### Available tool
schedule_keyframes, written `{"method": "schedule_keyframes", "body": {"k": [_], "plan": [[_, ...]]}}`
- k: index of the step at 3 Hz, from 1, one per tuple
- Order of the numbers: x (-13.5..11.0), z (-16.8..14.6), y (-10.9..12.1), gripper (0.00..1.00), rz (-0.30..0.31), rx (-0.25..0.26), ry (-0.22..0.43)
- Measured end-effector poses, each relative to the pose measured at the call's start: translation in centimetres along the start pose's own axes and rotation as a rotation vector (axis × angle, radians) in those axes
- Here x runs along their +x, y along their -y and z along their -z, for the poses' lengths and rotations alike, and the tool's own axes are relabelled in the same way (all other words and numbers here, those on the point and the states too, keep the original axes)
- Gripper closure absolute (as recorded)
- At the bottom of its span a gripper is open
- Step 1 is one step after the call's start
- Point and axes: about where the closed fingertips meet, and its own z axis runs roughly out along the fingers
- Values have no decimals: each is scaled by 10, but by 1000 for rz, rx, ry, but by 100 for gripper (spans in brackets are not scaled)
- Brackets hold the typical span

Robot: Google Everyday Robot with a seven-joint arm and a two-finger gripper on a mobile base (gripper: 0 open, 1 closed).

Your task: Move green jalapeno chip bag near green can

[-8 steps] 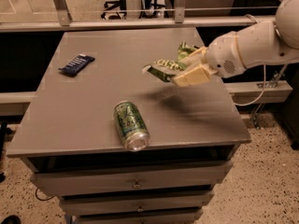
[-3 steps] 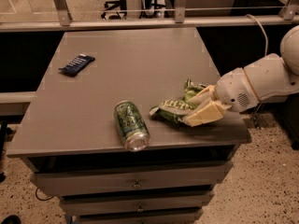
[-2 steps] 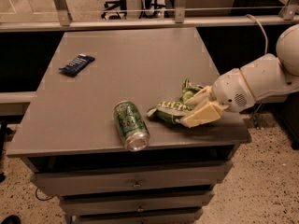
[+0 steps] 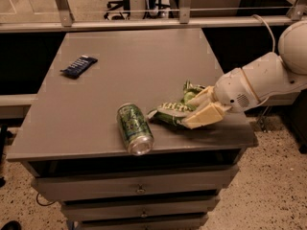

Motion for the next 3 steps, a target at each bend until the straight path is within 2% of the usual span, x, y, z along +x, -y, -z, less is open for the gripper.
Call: {"method": "schedule_keyframes", "body": {"k": [1,2,3], "plan": [[-5,-2,-1,13,7,-5,-1],[-10,-2,-4,0,11,-6,1],[-16,1,-6,0,19,3,2]]}}
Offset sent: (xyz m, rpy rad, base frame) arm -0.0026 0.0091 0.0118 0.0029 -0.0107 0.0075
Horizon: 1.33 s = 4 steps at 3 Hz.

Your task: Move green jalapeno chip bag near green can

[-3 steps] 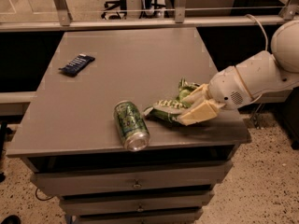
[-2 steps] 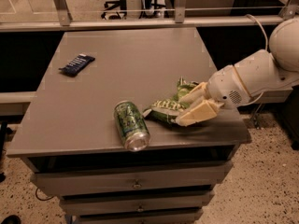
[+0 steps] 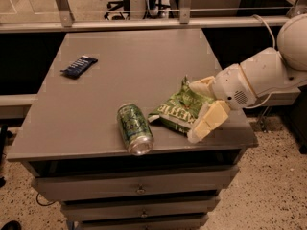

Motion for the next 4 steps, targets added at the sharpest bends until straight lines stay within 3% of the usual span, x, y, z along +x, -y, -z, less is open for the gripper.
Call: {"method": "schedule_keyframes", "body": {"k": [1,3,4], "plan": [[-12,18,10,0,42,65,-6],[-55,104,49,0,209,292,30],[-63,111,51,0,228,308,38]]}}
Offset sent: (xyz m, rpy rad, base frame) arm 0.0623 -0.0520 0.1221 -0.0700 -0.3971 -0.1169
